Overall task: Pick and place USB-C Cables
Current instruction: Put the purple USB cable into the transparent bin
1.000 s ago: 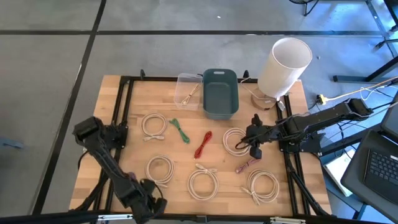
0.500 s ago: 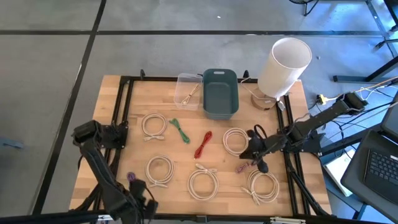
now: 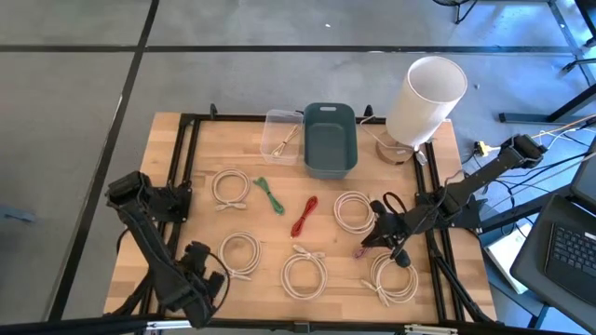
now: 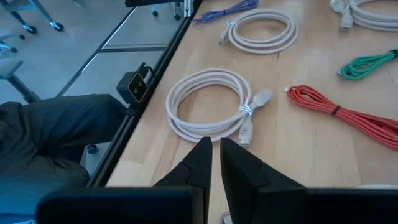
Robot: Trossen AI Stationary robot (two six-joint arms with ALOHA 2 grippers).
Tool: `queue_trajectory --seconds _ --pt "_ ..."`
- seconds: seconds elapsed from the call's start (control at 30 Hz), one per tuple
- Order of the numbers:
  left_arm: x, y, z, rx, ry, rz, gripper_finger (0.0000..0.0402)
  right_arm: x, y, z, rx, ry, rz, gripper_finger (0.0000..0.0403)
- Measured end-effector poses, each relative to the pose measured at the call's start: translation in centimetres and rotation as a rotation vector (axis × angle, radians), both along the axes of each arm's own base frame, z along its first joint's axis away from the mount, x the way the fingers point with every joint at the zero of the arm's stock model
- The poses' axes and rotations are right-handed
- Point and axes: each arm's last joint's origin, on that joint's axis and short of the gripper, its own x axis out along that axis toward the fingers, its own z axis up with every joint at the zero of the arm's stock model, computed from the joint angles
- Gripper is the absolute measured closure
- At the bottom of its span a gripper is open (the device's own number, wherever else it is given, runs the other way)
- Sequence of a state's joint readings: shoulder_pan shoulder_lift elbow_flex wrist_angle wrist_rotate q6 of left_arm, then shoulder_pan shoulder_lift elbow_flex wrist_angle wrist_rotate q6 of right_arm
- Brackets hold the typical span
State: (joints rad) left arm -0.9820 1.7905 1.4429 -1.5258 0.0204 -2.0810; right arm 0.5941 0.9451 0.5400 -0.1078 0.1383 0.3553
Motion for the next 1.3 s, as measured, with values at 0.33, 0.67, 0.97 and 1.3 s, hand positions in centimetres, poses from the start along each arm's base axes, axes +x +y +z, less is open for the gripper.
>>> queue_trajectory --seconds 0.33,0.67,0.97,1.3 --pt "0.2 -1.7 -1.5 -0.243 0.037 -0.78 0.0396 0.2 0.0 0.3 0.007 -0.037 -0.044 0.0366" --pt "-0.4 -2.7 -1.9 -0.196 0.002 -1.2 0.04 0.4 -0.4 0.5 0.004 -0.074 -0.199 0.0366" --pt "-1.5 -2.7 -5.1 -0.235 0.038 -1.432 0.04 0.6 -0.3 1.0 0.036 -0.117 -0.204 0.0366" --pt "-1.7 -2.7 -5.4 -0.288 0.122 -1.746 0.0397 0.9 -0.5 1.7 0.105 -0.198 -0.368 0.0366"
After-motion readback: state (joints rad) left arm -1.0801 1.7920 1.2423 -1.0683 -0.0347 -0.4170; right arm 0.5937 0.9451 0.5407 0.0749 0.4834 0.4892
